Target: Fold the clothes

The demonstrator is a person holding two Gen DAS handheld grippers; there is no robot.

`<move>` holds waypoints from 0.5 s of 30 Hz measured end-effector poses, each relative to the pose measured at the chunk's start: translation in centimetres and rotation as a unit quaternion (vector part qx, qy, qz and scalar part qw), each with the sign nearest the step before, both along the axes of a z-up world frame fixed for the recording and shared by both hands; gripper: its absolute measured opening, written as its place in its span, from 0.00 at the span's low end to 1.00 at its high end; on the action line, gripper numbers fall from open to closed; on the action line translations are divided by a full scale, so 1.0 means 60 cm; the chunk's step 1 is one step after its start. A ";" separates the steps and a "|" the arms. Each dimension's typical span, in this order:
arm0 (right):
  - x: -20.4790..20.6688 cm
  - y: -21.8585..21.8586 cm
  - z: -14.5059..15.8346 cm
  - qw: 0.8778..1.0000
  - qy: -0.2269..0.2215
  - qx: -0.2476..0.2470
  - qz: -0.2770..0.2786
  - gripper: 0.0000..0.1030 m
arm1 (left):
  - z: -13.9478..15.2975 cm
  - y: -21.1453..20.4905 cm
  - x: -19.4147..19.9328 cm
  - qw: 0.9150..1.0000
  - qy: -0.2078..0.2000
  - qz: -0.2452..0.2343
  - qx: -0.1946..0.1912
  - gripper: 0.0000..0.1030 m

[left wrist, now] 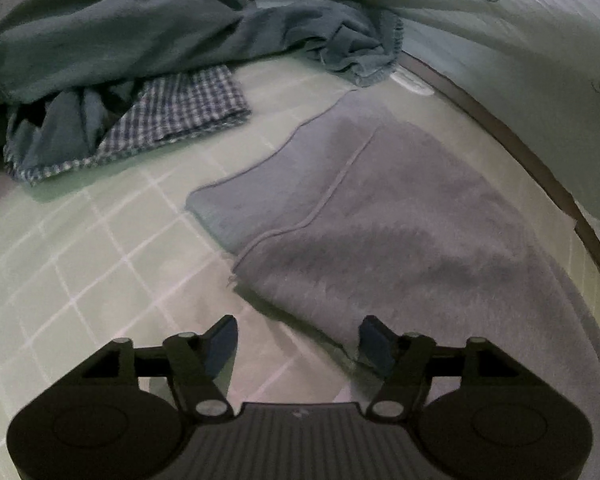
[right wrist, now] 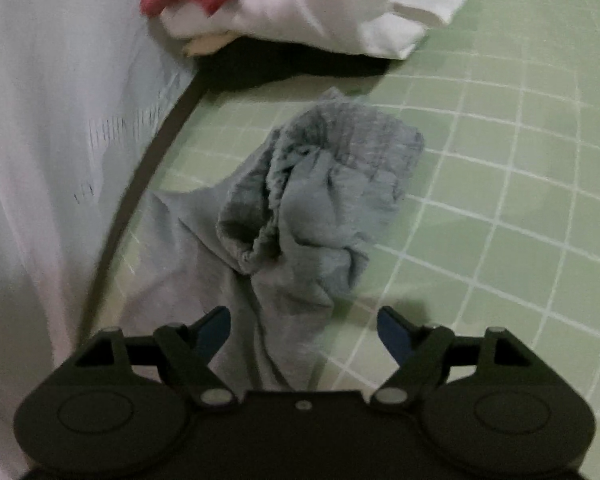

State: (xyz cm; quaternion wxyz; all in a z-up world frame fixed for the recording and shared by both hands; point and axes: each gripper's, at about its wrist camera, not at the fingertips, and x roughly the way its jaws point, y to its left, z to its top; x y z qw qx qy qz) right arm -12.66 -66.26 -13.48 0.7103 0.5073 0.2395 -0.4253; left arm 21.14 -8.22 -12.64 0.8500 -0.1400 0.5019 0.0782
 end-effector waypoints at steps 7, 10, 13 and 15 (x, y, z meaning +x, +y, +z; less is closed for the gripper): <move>0.047 0.005 0.002 0.997 0.061 -0.026 0.038 0.79 | -0.002 0.005 0.017 1.000 -0.008 0.007 0.001 0.70; 0.058 0.000 0.003 0.995 0.080 -0.034 0.038 0.79 | -0.002 0.008 0.024 1.000 -0.011 0.010 0.001 0.68; 0.073 -0.008 0.002 0.994 0.097 -0.047 0.037 0.60 | -0.003 0.012 0.032 1.000 -0.015 0.014 0.001 0.42; 0.086 -0.014 0.000 0.991 0.110 -0.054 0.048 0.19 | -0.004 0.014 0.037 1.000 -0.017 0.017 0.001 0.08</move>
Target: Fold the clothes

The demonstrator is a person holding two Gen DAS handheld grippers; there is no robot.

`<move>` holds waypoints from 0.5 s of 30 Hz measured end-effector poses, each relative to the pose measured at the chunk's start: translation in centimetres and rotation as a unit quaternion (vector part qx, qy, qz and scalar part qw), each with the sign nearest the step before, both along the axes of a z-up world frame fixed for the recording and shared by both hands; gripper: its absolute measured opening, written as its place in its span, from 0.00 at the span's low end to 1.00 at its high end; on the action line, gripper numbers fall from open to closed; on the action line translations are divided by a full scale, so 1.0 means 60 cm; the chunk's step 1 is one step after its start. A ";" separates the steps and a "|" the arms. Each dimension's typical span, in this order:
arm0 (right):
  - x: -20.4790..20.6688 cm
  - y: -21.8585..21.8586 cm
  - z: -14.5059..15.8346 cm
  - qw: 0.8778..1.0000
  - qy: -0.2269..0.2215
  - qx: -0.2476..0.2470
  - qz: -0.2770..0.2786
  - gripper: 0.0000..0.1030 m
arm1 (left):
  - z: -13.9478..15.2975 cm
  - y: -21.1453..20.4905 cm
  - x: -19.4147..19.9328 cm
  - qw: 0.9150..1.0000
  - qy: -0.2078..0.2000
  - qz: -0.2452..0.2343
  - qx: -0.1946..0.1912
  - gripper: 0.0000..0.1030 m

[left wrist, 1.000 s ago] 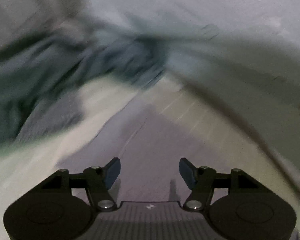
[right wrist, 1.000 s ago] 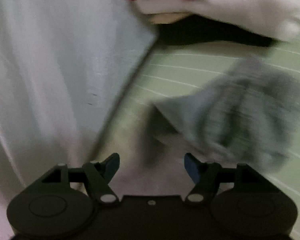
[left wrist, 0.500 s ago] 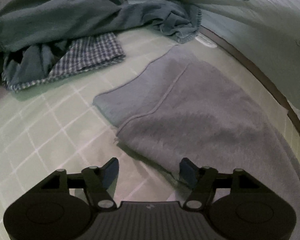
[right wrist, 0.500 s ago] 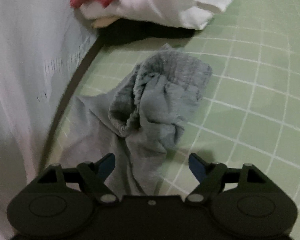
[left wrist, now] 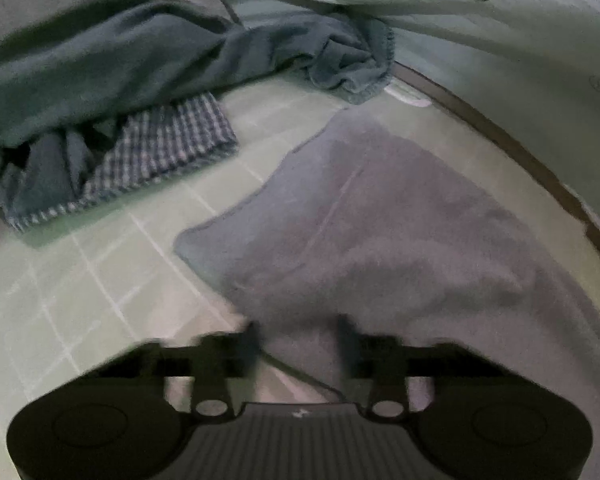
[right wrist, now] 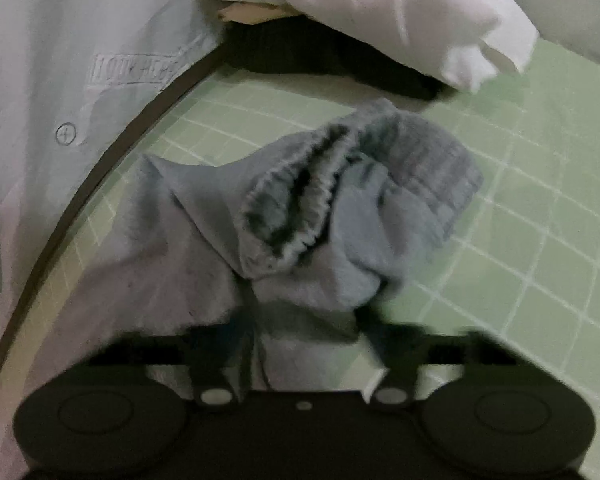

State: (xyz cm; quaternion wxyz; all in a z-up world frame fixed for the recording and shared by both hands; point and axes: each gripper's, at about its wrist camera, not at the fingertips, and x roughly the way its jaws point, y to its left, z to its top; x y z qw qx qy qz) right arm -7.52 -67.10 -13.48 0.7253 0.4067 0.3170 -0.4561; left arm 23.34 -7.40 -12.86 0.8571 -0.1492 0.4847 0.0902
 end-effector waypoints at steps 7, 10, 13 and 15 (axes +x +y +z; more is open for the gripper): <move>-0.030 0.006 0.011 0.999 -0.013 -0.034 0.000 0.04 | 0.009 0.047 -0.019 0.999 -0.017 0.019 -0.045 0.05; -0.076 0.005 0.014 0.999 -0.030 -0.028 -0.026 0.04 | 0.020 0.070 -0.061 0.999 -0.014 0.017 -0.038 0.05; -0.118 0.008 0.012 0.998 -0.033 -0.028 -0.041 0.04 | 0.028 0.096 -0.128 0.999 -0.004 0.024 -0.035 0.05; -0.148 0.012 0.010 0.998 -0.034 -0.025 -0.045 0.04 | 0.028 0.110 -0.179 0.999 0.009 0.022 -0.030 0.05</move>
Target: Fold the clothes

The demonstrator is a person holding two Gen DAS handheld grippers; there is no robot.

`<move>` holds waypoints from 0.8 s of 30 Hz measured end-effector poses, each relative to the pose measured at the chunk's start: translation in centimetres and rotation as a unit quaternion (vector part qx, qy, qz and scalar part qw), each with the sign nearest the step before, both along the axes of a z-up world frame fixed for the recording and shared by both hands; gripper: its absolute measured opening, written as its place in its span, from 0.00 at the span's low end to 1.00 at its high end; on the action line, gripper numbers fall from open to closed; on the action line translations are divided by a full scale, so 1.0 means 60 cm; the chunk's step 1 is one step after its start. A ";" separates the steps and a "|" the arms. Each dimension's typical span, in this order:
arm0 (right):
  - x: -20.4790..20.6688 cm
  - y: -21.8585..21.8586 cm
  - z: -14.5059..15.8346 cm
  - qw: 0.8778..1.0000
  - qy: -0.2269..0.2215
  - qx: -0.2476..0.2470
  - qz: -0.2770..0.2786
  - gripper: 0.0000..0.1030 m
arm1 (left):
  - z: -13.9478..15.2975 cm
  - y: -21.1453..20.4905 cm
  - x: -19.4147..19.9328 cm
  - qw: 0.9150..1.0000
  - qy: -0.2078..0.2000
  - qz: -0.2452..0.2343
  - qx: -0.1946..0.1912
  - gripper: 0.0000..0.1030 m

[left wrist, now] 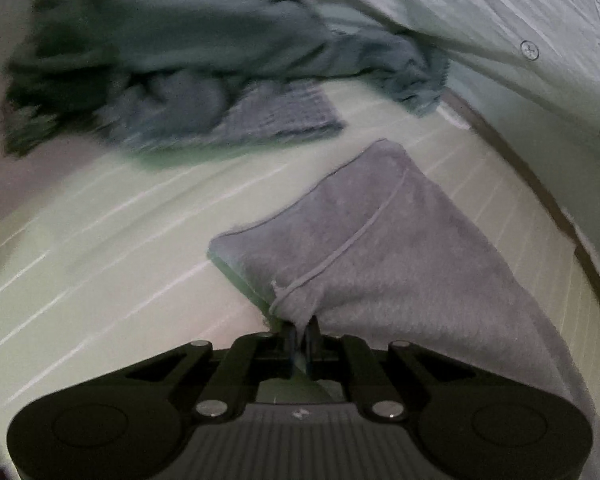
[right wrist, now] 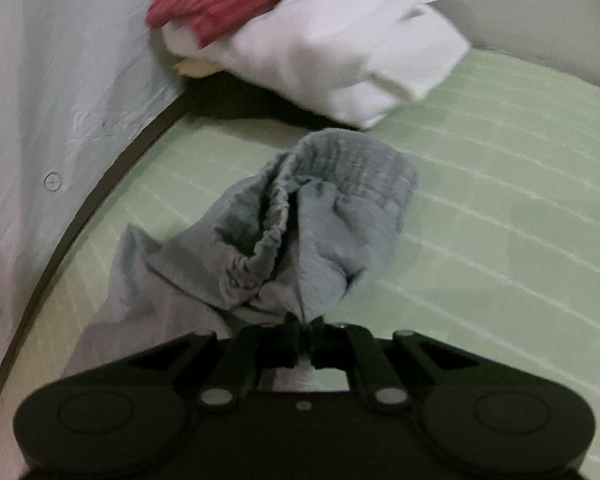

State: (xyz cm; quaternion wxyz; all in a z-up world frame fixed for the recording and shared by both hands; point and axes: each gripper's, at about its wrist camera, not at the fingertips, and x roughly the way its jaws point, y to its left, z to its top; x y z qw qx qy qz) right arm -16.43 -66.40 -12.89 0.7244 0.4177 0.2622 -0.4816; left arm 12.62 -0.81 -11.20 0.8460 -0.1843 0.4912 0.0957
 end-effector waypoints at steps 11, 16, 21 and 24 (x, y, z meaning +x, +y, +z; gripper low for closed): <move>-0.007 0.054 0.016 0.993 0.092 -0.044 0.055 0.64 | 0.028 0.037 -0.091 0.997 -0.012 -0.078 0.021 0.19; 0.049 0.120 0.041 0.971 0.171 -0.139 0.087 0.94 | 0.024 0.029 -0.063 0.993 -0.028 -0.109 0.029 0.49; 0.095 0.205 0.031 0.951 0.191 -0.181 0.160 0.96 | 0.019 0.020 -0.036 0.988 -0.043 -0.141 0.036 0.73; 0.115 0.239 0.020 0.949 0.189 -0.174 0.184 0.96 | 0.016 0.015 -0.019 0.985 -0.052 -0.160 0.041 0.73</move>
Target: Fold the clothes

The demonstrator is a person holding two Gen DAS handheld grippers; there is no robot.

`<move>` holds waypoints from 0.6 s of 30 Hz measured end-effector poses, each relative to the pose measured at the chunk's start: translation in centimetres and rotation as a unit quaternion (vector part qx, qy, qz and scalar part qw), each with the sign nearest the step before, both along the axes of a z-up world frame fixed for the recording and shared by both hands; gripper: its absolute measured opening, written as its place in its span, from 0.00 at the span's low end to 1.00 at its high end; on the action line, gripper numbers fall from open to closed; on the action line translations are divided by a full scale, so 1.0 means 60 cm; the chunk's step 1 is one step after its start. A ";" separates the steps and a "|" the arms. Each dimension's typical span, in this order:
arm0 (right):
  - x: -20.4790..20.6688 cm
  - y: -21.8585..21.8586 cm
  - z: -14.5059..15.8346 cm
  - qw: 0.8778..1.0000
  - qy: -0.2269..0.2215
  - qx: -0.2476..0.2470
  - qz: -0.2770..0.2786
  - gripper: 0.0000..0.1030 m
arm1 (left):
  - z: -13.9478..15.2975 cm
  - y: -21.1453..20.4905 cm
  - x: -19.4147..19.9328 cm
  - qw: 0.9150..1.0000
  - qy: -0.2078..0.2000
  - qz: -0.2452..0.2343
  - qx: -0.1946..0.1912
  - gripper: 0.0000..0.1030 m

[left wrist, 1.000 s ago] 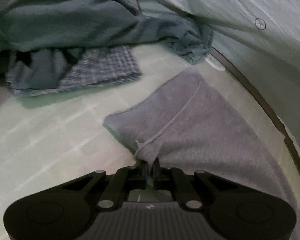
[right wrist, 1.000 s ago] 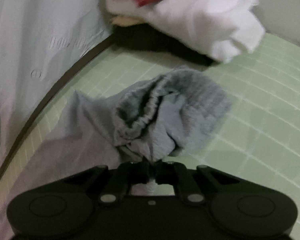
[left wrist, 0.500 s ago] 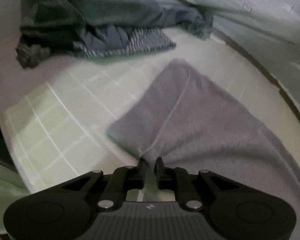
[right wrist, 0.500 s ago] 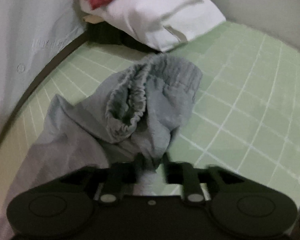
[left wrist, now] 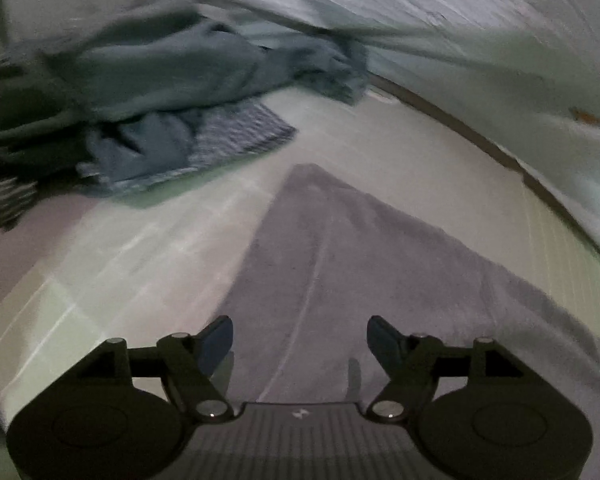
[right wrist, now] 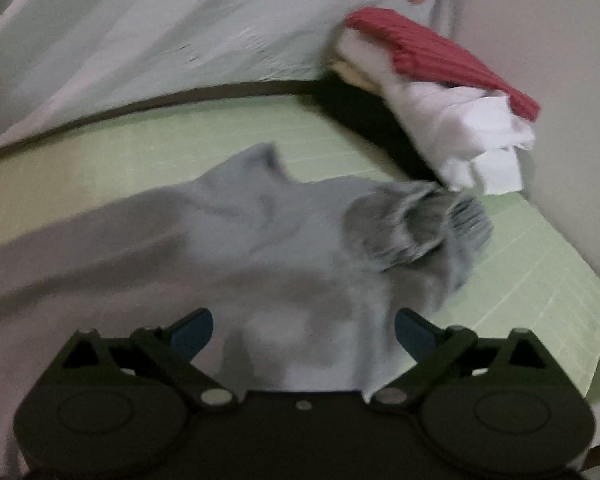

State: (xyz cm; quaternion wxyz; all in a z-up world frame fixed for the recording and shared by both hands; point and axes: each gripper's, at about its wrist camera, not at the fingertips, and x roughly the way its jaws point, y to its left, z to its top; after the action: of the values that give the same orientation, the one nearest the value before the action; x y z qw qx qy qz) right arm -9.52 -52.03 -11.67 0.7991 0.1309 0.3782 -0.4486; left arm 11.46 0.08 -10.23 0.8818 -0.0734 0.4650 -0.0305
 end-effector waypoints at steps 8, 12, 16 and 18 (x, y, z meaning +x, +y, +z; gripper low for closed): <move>0.034 0.041 -0.011 0.999 0.029 0.002 0.034 0.96 | -0.032 -0.022 0.033 0.999 0.003 -0.035 0.025 0.44; 0.032 0.045 -0.010 0.999 0.035 0.003 0.034 0.96 | -0.039 -0.042 0.040 0.997 -0.007 -0.062 0.044 0.41; 0.034 0.044 -0.016 0.999 0.040 0.011 0.035 0.96 | -0.044 -0.063 0.044 0.995 -0.014 -0.077 0.066 0.33; 0.037 0.045 -0.019 0.998 0.042 0.013 0.039 0.96 | -0.045 -0.072 0.045 0.993 -0.018 -0.085 0.078 0.12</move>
State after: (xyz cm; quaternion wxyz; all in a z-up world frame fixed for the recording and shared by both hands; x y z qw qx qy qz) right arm -7.29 -49.36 -12.80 0.7978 0.1076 0.4217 -0.4173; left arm 14.14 -4.26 -12.92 0.8871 0.0363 0.4547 -0.0700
